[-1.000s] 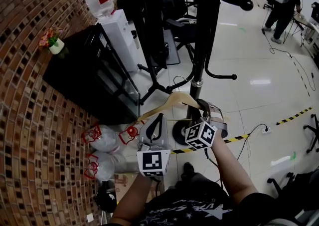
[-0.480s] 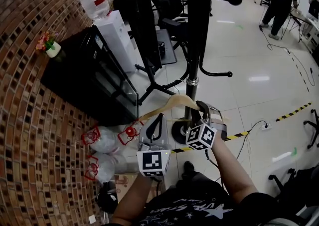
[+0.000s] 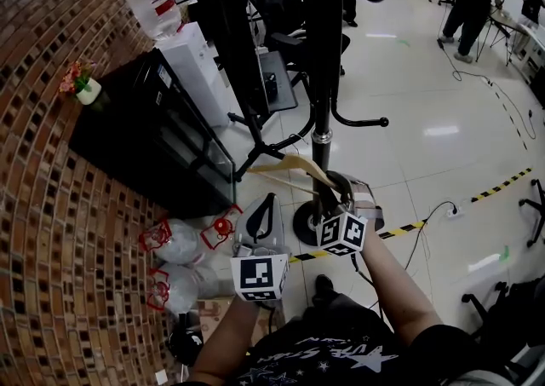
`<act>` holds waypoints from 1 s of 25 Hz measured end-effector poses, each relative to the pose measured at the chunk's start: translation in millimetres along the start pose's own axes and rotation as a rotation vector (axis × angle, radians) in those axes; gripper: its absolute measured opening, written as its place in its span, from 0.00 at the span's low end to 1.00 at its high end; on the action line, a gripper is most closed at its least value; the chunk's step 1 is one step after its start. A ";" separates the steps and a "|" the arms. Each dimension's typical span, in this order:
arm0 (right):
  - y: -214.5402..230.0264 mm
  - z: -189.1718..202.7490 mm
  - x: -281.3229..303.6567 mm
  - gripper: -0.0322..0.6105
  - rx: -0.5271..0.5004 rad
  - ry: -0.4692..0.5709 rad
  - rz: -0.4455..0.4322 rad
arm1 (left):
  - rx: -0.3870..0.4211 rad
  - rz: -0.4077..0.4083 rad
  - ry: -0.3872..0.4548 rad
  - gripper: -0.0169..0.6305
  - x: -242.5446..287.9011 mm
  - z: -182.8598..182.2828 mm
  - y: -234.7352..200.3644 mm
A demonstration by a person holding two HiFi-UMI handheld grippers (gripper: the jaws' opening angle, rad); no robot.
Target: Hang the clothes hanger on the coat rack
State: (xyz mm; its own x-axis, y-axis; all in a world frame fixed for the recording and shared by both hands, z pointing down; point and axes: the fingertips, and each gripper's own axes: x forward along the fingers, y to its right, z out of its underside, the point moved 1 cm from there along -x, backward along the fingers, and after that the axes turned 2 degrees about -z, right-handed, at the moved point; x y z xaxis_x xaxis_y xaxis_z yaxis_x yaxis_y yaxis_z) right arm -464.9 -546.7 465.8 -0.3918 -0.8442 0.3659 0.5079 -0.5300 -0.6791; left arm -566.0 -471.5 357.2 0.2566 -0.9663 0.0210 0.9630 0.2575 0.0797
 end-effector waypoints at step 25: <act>97.4 -132.7 -170.4 0.06 0.304 0.537 0.342 | -0.035 0.042 0.129 0.03 -43.8 -54.2 22.1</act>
State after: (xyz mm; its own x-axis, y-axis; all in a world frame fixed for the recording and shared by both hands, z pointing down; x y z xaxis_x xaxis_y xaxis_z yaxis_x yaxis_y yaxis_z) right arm -450.4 -443.9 252.9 -0.4562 -0.8529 -0.2539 0.8315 -0.3069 -0.4630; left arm -551.5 -423.5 304.0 0.3027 -0.9474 -0.1045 0.9530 0.2993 0.0469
